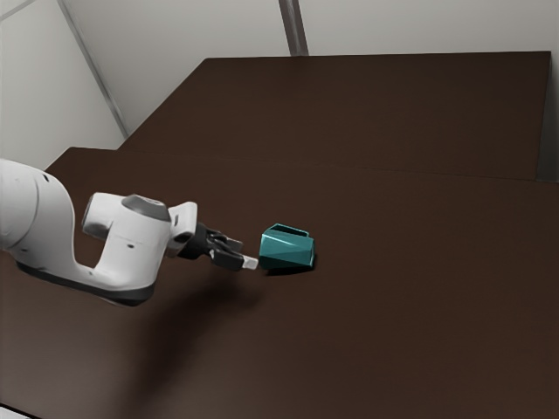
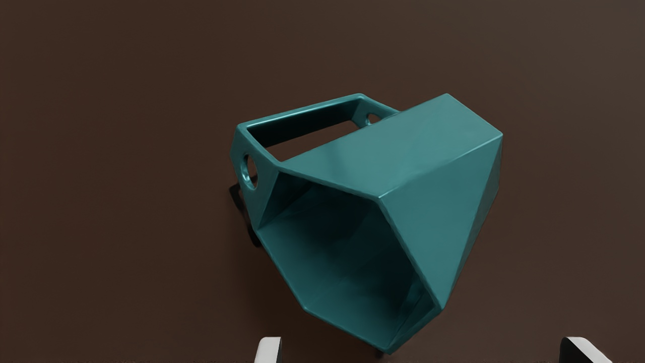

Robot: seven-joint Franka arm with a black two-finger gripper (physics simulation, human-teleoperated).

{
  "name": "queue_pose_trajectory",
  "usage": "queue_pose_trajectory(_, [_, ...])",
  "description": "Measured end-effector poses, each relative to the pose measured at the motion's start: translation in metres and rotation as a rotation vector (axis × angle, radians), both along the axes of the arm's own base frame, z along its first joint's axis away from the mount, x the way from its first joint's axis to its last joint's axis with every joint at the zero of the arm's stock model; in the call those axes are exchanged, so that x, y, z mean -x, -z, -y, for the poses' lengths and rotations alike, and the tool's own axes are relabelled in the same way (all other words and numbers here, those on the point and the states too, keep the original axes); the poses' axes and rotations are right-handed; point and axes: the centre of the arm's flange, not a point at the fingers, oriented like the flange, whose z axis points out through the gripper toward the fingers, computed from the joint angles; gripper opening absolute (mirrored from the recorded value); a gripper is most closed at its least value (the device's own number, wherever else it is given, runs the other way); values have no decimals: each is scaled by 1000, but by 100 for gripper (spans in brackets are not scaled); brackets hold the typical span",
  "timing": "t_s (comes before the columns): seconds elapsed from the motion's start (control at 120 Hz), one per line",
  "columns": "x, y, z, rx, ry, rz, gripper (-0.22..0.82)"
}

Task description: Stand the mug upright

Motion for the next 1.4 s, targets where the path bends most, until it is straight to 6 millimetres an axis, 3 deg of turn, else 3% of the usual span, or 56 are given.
queue_pose_trajectory(0.125, [-1,6,2,-13,-1,-8,58])
queue_pose_trajectory(0.325, [-6,8,28,-35,33,1,48])
queue_pose_trajectory(0.558, [-21,14,30,-59,25,6,36])
queue_pose_trajectory(0.867, [-27,6,47,-44,43,29,24])
queue_pose_trajectory(1.192, [-29,-12,61,-17,49,62,-5])
queue_pose_trajectory(1.4, [-31,-19,68,-14,45,71,-13])
